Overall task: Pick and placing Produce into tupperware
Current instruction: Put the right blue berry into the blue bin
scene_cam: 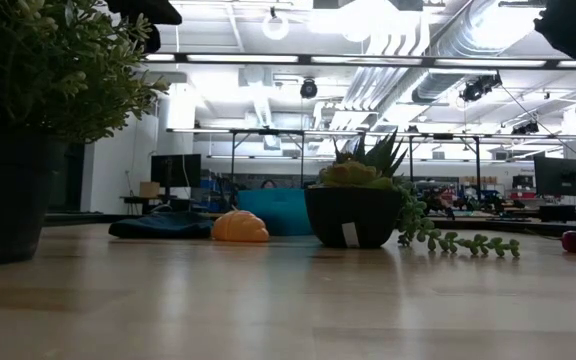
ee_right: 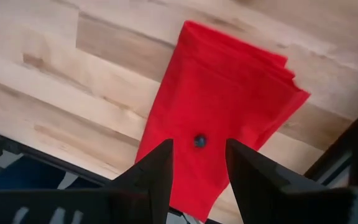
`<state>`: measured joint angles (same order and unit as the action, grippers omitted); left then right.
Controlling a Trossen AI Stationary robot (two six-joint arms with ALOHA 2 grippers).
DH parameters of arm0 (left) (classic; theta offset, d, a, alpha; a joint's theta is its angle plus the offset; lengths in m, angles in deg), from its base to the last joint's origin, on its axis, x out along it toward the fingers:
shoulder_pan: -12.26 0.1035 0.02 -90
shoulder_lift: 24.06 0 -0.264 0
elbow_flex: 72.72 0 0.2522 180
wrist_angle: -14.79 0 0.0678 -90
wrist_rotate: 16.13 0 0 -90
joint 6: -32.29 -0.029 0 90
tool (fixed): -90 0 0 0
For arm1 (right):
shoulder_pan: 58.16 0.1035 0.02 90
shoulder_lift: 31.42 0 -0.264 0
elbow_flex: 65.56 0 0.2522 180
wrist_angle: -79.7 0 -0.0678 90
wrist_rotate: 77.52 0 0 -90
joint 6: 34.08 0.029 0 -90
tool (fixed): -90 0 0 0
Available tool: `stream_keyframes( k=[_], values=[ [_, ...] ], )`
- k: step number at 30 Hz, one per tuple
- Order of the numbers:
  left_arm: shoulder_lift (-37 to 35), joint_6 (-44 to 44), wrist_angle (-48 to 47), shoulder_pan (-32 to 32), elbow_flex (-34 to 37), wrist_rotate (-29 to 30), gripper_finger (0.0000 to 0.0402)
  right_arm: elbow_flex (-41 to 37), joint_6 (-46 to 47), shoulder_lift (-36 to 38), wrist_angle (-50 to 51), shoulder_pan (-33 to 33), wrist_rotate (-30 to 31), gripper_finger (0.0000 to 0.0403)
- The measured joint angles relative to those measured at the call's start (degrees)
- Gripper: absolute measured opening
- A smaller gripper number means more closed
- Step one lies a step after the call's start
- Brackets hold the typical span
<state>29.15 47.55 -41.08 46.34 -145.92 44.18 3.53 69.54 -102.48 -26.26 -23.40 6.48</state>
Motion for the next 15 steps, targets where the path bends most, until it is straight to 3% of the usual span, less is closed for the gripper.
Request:
stream_keyframes(
  k=[10,15],
  values=[
    [0.0,0.0,0.0,0.0,0.0,-4.0,0.0001,0.0,6.2,-6.3,-3.4,7.3,0.1,0.0138],
    [0.0,0.6,0.0,0.0,0.0,-3.1,0.0001,0.1,2.4,-9.2,-5.8,9.6,0.1,0.0138]
  ],
)
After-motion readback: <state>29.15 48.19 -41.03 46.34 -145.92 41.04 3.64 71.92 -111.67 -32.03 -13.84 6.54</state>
